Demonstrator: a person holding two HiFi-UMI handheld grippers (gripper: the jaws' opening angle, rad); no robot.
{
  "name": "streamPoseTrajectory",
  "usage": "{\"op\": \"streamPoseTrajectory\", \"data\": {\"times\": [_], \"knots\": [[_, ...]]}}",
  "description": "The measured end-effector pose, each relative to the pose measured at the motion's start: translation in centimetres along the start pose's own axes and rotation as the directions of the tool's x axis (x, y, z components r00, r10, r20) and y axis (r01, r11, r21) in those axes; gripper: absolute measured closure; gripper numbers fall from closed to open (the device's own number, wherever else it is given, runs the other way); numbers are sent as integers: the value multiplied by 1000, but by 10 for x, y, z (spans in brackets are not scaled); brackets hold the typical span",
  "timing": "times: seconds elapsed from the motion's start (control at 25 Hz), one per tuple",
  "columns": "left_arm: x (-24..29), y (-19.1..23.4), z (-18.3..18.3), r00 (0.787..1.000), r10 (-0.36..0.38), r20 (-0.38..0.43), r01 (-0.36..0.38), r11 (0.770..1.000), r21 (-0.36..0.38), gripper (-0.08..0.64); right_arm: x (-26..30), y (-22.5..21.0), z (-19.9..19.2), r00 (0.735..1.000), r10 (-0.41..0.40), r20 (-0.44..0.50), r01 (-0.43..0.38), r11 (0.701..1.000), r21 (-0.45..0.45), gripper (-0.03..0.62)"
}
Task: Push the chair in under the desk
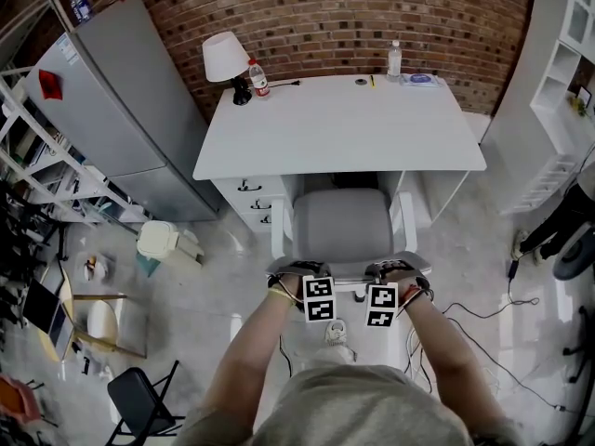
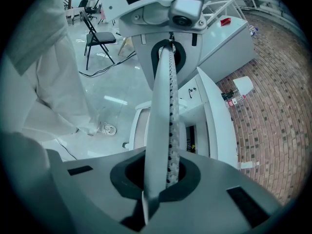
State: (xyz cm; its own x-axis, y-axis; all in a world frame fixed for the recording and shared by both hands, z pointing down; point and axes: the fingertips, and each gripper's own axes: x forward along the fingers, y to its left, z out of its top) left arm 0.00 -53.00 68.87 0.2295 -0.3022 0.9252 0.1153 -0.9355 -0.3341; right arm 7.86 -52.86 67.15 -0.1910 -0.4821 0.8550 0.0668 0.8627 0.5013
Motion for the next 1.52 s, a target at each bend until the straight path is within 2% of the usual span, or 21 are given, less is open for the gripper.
{"op": "streamPoseTrajectory", "data": {"times": [0.68, 1.52], "knots": [[5, 24, -3, 1000, -2, 4, 2, 1000, 9, 538, 10, -22, -5, 1000, -5, -10, 5, 1000, 5, 581], [7, 33, -8, 1000, -14, 9, 14, 1000, 24, 537, 16, -31, -5, 999, -7, -45, 8, 1000, 12, 581]]}}
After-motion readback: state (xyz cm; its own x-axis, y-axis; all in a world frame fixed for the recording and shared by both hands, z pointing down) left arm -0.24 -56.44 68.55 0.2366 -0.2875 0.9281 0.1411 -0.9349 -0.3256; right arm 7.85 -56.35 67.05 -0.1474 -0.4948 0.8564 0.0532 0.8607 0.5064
